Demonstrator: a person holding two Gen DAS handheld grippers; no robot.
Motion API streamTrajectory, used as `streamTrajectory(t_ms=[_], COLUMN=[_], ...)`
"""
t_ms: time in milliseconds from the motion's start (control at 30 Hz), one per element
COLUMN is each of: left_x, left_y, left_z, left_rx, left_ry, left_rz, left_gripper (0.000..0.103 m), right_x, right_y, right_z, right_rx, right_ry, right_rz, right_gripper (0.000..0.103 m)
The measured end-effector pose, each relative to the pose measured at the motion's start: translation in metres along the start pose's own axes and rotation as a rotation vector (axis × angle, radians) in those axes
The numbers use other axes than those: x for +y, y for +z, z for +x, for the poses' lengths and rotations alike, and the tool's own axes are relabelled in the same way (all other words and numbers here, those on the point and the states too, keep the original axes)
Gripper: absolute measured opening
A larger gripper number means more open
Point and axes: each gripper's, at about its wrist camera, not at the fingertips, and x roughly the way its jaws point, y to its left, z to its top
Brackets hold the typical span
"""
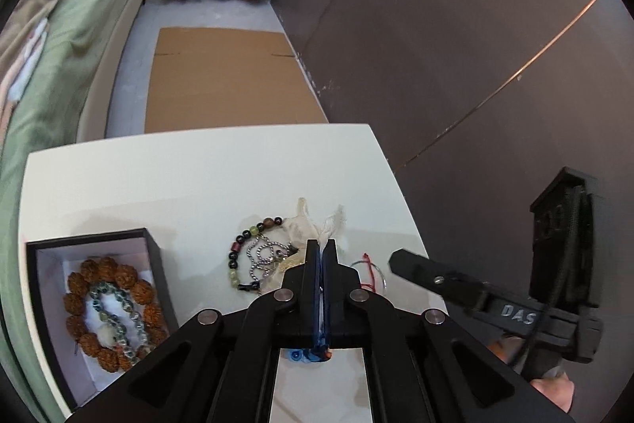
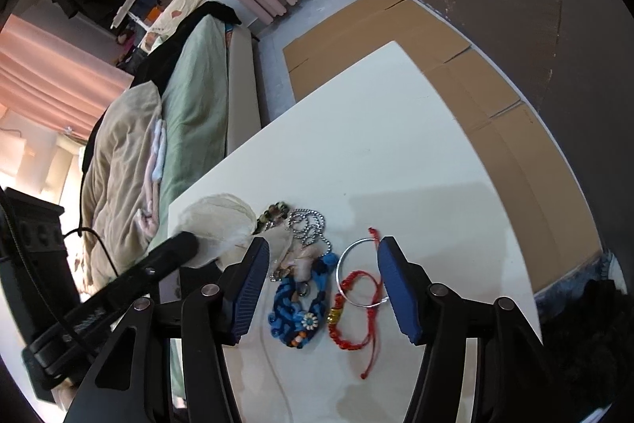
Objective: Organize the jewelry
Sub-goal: 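Grasp the white cloth pouch with the left tool and lift it, then lower the white pouch into the box with the left tool while the right tool grasps the butterfly pendant necklace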
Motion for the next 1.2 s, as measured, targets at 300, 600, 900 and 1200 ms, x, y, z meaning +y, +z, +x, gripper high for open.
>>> streamTrajectory(t_ms=[300, 600, 900, 1200], left_x=[0.020, 0.059, 0.086, 0.098], left_y=[0.008, 0.010, 0.003, -0.006], left_z=[-0.033, -0.063, -0.083, -0.102], left_rx=[-0.064, -0.114, -0.133, -0.138], left_ry=[-0.035, -0.027, -0.033, -0.045], left_rz=[-0.037, -0.090, -0.127, -0.140], left_gripper=[0.000, 0.000, 0.000, 0.000], right_x=[0.026, 0.053, 0.058, 0.058], right_y=[-0.005, -0.009, -0.012, -0.014], right_z=[0.028, 0.062, 0.072, 0.064], right_rx=[0.058, 0.105, 0.122, 0.115], right_ry=[-0.025, -0.163, -0.307, -0.328], right_rz=[-0.078, -0.185, -0.240, -0.211], right_gripper=[0.045, 0.038, 0.030, 0.022])
